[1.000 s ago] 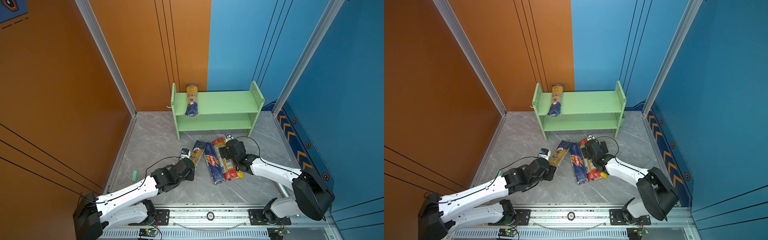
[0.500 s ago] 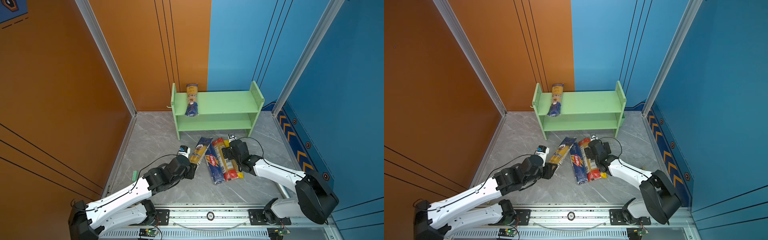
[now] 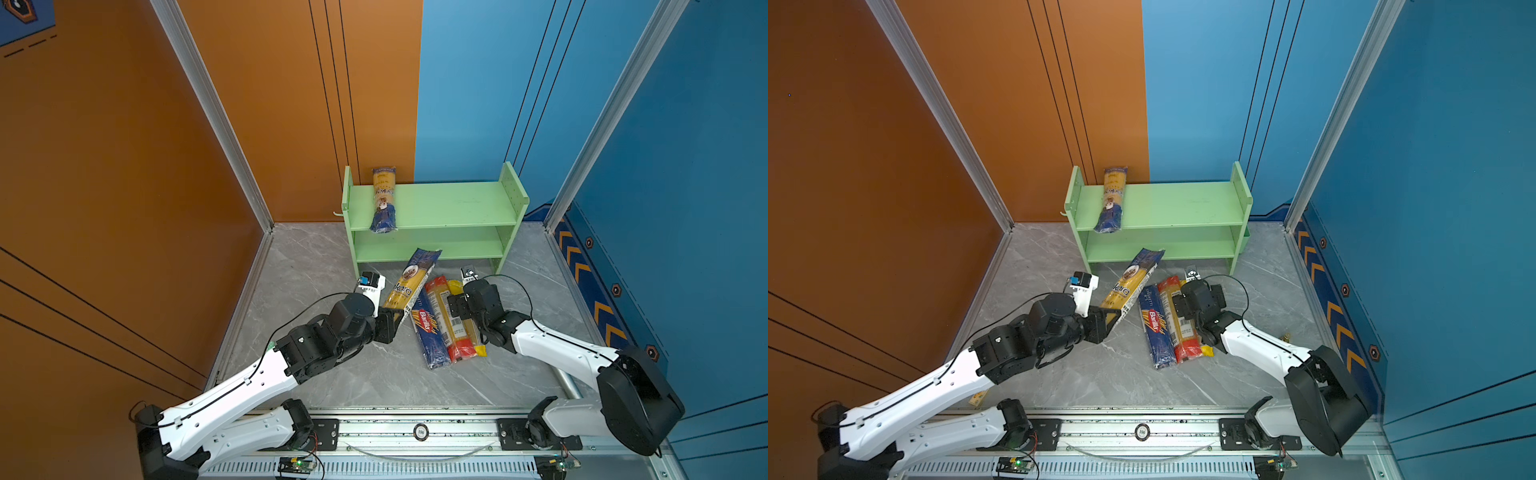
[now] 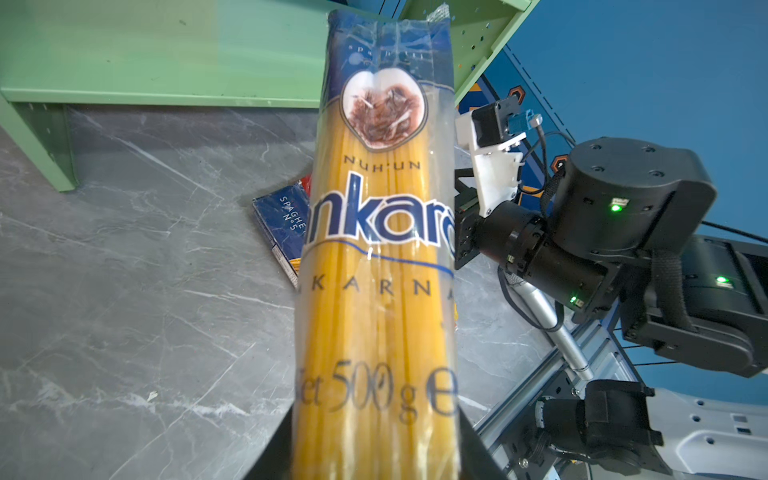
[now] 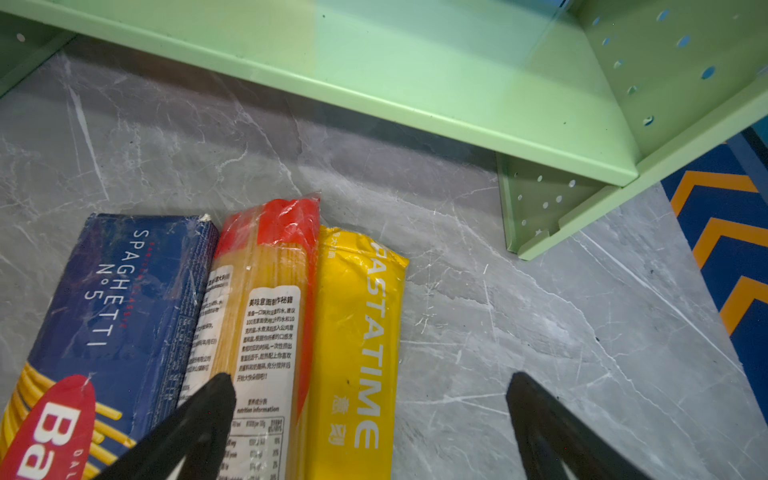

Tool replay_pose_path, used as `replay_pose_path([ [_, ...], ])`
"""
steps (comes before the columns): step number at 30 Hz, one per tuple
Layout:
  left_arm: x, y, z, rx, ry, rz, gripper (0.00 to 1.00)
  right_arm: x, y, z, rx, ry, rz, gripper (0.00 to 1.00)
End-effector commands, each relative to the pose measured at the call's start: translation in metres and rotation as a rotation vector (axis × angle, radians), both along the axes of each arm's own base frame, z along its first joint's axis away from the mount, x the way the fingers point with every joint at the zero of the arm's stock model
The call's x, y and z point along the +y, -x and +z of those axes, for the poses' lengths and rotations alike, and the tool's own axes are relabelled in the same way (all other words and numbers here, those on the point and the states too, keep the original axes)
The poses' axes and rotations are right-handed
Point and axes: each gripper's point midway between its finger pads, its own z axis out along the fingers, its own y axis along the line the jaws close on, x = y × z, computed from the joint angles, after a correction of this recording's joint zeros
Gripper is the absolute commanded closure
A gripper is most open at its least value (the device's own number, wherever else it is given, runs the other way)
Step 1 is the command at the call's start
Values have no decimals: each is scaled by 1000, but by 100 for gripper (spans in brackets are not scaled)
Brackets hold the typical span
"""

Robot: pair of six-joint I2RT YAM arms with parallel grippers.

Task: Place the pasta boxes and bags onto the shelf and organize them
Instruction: 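Carry the upright Ankara bag with the left gripper up over the top shelf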

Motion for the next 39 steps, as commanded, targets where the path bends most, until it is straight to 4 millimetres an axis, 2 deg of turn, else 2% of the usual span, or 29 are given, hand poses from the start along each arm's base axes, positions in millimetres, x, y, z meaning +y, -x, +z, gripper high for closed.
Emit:
replay_pose_path([
  [1, -11, -10, 84, -191, 193, -18, 100, -7, 6, -3, 19, -3, -5, 0],
  [10, -12, -11, 105, -236, 258, -15, 100, -7, 5, -3, 18, -25, -4, 0],
  [11, -12, -10, 122, -259, 288, -16, 100, -6, 5, -2, 17, -29, -3, 0],
  [22, -26, -14, 154, -320, 365, -50, 100, -6, 6, 1, 13, -39, 2, 0],
  [39, -56, -43, 208, -422, 493, -23, 100, -3, 12, 3, 15, -81, 27, 0],
])
